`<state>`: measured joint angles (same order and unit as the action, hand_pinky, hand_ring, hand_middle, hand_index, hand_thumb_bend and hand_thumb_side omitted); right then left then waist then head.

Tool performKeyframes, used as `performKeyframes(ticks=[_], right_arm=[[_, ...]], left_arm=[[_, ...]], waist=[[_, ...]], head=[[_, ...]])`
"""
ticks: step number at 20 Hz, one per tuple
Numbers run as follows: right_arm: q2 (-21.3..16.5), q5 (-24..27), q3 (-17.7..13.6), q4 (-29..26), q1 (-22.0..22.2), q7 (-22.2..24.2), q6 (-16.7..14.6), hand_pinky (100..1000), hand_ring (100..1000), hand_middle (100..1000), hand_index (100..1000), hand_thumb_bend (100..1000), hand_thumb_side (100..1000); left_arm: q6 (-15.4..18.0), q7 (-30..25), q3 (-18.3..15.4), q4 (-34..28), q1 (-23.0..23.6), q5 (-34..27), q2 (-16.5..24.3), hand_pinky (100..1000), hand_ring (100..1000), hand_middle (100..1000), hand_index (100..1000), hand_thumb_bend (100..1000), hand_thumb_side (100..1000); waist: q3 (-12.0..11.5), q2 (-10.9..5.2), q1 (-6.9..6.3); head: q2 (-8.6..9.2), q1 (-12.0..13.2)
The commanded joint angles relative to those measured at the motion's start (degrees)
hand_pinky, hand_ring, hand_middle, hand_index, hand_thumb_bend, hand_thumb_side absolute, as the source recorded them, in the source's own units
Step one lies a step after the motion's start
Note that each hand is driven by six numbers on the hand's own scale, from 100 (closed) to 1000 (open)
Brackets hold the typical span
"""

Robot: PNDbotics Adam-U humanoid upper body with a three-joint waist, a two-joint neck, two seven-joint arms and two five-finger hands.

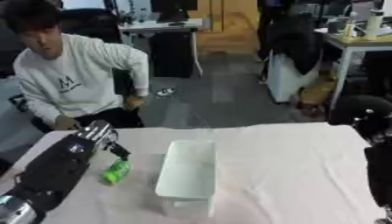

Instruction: Pick up objects on the table and place them in the box.

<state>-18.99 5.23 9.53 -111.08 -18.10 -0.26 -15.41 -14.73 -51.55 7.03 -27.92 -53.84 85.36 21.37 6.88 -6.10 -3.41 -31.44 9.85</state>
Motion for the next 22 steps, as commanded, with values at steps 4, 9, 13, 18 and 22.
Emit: performKeyframes(ticks=[4,9,13,18,22], right_arm=[[0.3,0.3,-0.1,-0.8,-1.1,0.2,0.1,625,654,675,755,100,977],[0.4,0.4,-0.2,-0.9,-1.2,0.2,0.1,625,654,675,755,100,977],[0.5,0.4,-0.2,-0.9,-1.3,0.2,0.2,625,654,674,755,100,977],[0.6,0.4,-0.2,-0.9,-1.4,0.2,0.2,624,654,674,755,100,977],[0.7,0.5,-0.2,-0.9,-1.4,0.2,0.2,624,654,674,755,100,976]], left_arm=[[-1.5,-0.4,-0.8,0.9,0.0,1.8,-0.4,822,972,1000,1000,1000,1000],[-2.2,-0.4,-1.2,2.0,0.2,3.1,-1.0,802,965,1000,1000,1000,1000],[-3.3,-0.4,-1.9,3.2,0.4,4.8,-1.4,780,953,1000,990,1000,1000],[-5.4,-0.4,-3.4,4.9,0.9,5.4,-1.4,718,902,1000,964,1000,1000],[-6.6,-0.4,-5.0,5.8,1.5,2.5,-1.8,689,876,994,961,1000,1000]], waist=[[0.3,-0.33,0.21],[0.4,-0.31,0.21],[0.6,-0.25,0.23],[0.6,-0.15,0.25],[0.7,-0.12,0.32]], head=[[-0.74,1.0],[-0.85,1.4],[-0.94,1.6],[-1.15,1.6],[-1.03,1.7]])
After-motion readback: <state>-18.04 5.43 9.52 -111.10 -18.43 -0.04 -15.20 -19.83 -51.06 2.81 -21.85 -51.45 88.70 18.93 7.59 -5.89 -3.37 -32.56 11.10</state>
